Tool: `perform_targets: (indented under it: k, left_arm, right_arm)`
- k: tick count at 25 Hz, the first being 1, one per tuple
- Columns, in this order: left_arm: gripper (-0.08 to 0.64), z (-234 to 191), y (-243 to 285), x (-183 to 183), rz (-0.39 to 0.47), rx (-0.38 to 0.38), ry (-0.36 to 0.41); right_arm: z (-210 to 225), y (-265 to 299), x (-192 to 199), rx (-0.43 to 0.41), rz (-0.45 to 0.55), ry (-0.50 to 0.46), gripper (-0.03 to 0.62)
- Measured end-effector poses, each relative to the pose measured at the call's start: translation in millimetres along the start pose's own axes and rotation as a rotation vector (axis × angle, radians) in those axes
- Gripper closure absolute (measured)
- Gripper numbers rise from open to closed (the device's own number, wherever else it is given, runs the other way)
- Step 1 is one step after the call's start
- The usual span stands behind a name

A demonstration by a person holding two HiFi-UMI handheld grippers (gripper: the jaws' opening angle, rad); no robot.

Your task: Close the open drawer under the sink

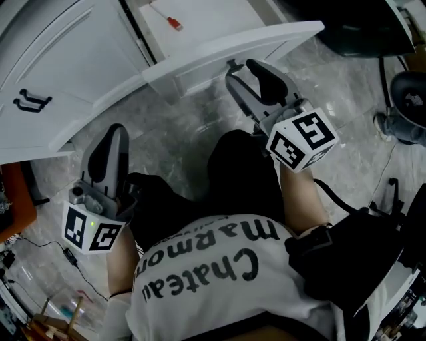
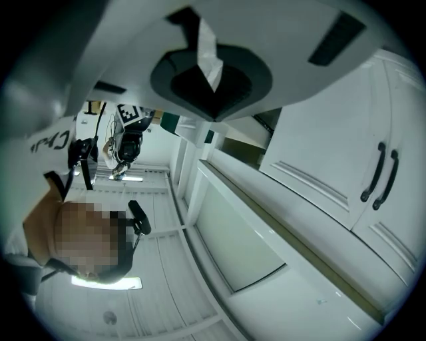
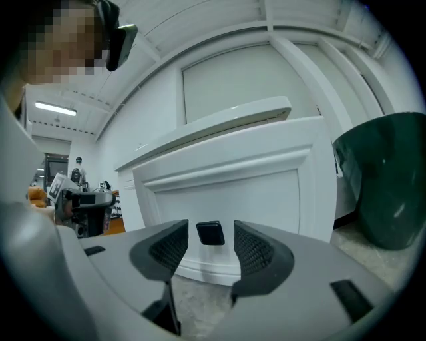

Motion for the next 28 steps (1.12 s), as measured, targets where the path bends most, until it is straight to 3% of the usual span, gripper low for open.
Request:
perform_targets:
  k: [9, 11, 16, 28]
  left_arm:
    - [0.552, 10.7, -15.1, -2.0, -0.011, -0.013, 0.029]
    - [0.552, 10.0, -18.7, -1.5, -0.016, -0.02, 0.031]
    - [0.552, 9.9, -26.3, 2.2, -0.024, -0.037, 0.036]
    - [0.552, 3.6, -24.8, 2.4, -0.004, -0.064, 0.025]
  right_arm:
    - [-9.1, 16.5, 1.6, 0.069, -0.067, -0.035, 0.393]
    - [-7.2, 16.5, 1.7, 0.102, -0.068, -0.039, 0.442]
    - [-5.6, 18.1, 3.0, 0.15, -0.057, -0.05, 0.443]
    - [-1.1, 42.7, -2.9, 0.154, -0.083, -0.047, 0.446]
Point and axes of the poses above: the fingertips, and each gripper's own axes: y forward along the fingers, z to its right, x out of its underside, the point moved 5 cm from there along -y, backward along the fingers
